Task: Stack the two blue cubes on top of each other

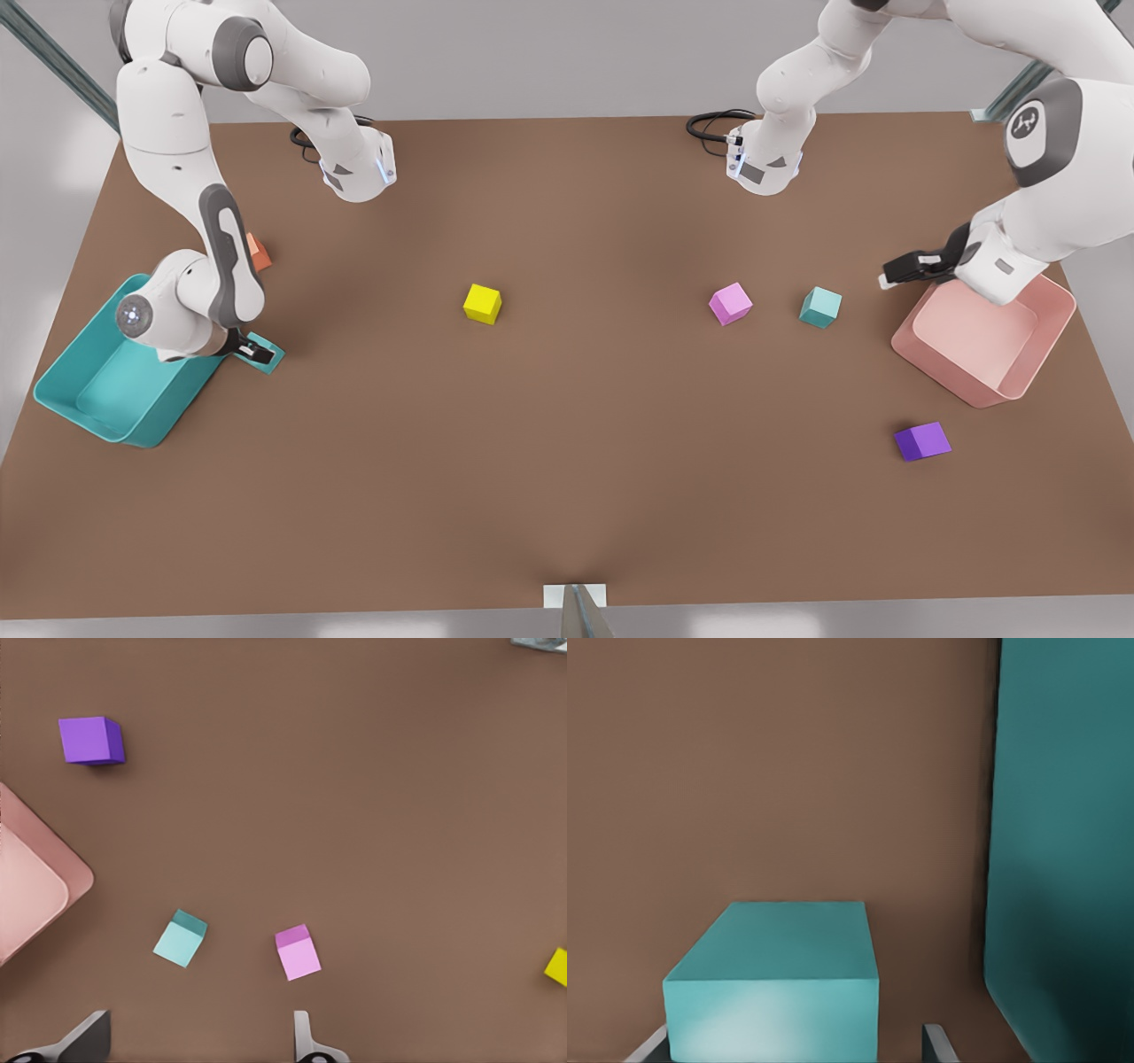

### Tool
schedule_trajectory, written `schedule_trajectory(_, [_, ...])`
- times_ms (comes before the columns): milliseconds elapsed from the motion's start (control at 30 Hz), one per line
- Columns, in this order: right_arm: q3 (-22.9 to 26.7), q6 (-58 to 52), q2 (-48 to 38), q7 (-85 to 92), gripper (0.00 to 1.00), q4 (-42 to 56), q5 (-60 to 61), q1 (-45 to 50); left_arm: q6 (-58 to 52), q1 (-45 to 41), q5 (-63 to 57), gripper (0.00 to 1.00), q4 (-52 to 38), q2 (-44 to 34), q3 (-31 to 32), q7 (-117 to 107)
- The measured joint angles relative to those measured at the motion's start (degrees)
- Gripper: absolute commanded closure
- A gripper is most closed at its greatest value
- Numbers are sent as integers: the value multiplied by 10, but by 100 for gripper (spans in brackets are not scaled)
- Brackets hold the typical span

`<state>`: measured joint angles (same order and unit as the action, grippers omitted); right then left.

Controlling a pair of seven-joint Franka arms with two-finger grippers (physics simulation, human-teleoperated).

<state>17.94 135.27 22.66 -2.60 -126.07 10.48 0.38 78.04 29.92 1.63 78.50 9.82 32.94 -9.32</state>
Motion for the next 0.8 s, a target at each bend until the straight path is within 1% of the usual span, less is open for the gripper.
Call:
schedule_trajectory(133, [-3,1,7,8,0,-3,0,1,-4,-13,-2,0,5,13,3,-7])
schedule_trajectory(233, [-4,4,14,13,1,-3,0,1,-4,-15,-3,0,8,47,2,-10])
schedule_trajectory(267, [-4,5,15,14,7,-3,0,1,-4,-14,-4,0,8,53,1,-12])
schedule_trajectory(300, [-4,5,15,16,17,-3,1,1,-4,-14,-4,0,8,56,1,-13])
schedule_trajectory(333, [-4,6,16,17,23,-3,1,1,-5,-14,-4,0,8,58,1,-14])
schedule_trajectory(367, [-4,6,18,19,25,-3,4,1,-5,-15,-4,0,8,58,1,-14])
schedule_trajectory(600, [-4,-5,17,28,26,16,16,2,-7,-16,-5,0,8,58,2,-20])
schedule_trajectory(667, [-5,-13,17,32,31,20,20,2,-7,-16,-5,0,8,58,2,-21])
schedule_trajectory(733, [-5,-19,17,36,31,23,26,6,-7,-16,-5,0,8,58,2,-22])
schedule_trajectory(800, [-5,-28,8,39,31,26,37,31,-8,-16,-5,0,8,59,2,-23])
